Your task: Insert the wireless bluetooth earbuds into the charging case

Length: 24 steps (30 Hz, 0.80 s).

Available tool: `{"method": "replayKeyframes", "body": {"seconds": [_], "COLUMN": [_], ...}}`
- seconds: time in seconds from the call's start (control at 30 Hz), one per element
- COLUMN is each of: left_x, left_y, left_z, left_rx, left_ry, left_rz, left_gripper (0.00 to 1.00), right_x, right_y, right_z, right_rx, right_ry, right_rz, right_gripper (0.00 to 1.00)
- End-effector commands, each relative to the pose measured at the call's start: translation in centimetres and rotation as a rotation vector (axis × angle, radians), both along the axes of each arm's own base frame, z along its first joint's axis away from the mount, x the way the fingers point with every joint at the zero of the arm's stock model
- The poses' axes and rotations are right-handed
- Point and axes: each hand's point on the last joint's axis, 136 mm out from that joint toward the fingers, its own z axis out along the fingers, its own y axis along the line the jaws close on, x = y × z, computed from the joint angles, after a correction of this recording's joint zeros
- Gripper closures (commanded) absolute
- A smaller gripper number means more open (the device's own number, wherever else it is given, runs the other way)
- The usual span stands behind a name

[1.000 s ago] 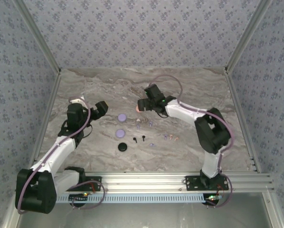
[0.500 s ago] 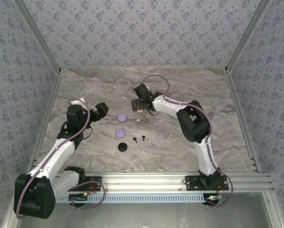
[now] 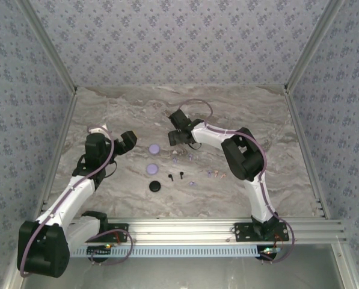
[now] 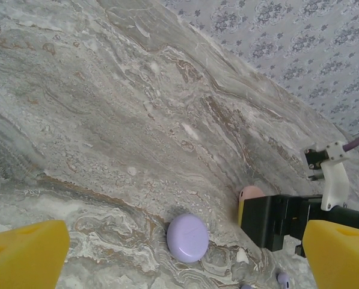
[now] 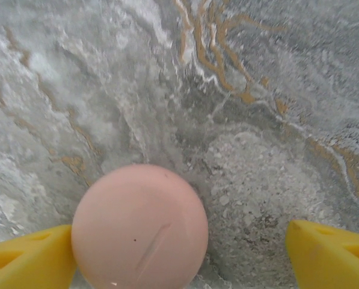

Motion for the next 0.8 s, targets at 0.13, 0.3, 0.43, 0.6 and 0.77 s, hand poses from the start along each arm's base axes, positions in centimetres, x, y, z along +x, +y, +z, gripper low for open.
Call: {"method": "replayKeyframes", "body": {"seconds": [0.13,0.3,0.43,0.6,0.77], "left_x": [-0.3,-0.3,-0.3,-0.3,-0.3], "left_y": [-0.1,-0.3,-0.4,-0.5,-0.5], "left_z": [0.0,-0.1,0.0,0.1,0.1], "left_rx": [0.003,0.007,0.01,0.012,0.015], "left_ry": [0.003,0.003,0.002,0.0,0.0], "left_rz": [0.008,0.009,0.003,0.0,0.0], "left_gripper": [0.01,0.01,0.01,0.01,0.01], "right_x": [-0.8,-0.6,-0.3,-0.1,-0.1], "right_y": [-0.7,-1.1,-1.7,-2.7,-3.6], "right_z": [0.2,-0.2,-0.5,-0.6,-0.3], "right_rx": [0.023,0.054,0.048,0.029,0.006], "right_ry": [0.046,0.061,0.064,0.071,0.057], "right_rz": [0.008,-0.009,-0.014,-0.026,-0.034], "right_gripper": [0.25,0.33,0.36,0.36,0.36]}}
